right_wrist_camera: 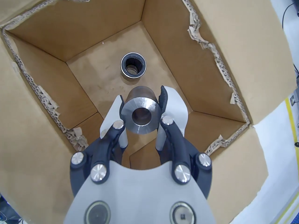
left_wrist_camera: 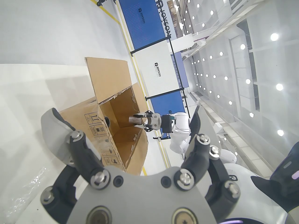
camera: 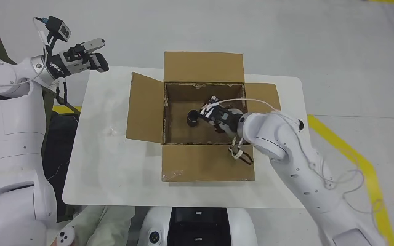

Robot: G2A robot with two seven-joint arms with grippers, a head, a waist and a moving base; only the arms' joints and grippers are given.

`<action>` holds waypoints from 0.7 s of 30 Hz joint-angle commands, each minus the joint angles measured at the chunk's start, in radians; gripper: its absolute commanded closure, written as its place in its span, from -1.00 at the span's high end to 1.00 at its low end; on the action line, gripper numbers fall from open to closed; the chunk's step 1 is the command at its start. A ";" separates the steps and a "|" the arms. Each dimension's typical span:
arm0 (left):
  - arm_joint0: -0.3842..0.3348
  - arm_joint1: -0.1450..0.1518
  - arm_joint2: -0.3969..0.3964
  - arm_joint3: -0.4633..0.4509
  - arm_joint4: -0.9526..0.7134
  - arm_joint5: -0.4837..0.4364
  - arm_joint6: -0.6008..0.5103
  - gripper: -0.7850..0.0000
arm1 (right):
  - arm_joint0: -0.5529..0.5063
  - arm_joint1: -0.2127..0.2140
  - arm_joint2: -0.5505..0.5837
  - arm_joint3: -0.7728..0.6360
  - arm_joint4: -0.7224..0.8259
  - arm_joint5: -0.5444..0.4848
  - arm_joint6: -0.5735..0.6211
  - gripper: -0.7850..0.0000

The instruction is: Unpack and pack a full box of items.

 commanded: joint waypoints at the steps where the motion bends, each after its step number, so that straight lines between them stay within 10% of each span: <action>1: 0.000 0.000 0.000 0.000 0.000 0.000 0.000 1.00 | -0.025 0.006 0.025 -0.027 0.001 0.002 -0.008 -1.00; 21: 0.000 0.000 0.000 0.000 0.000 0.000 0.000 1.00 | -0.327 0.066 0.324 -0.217 0.118 -0.062 -0.186 -1.00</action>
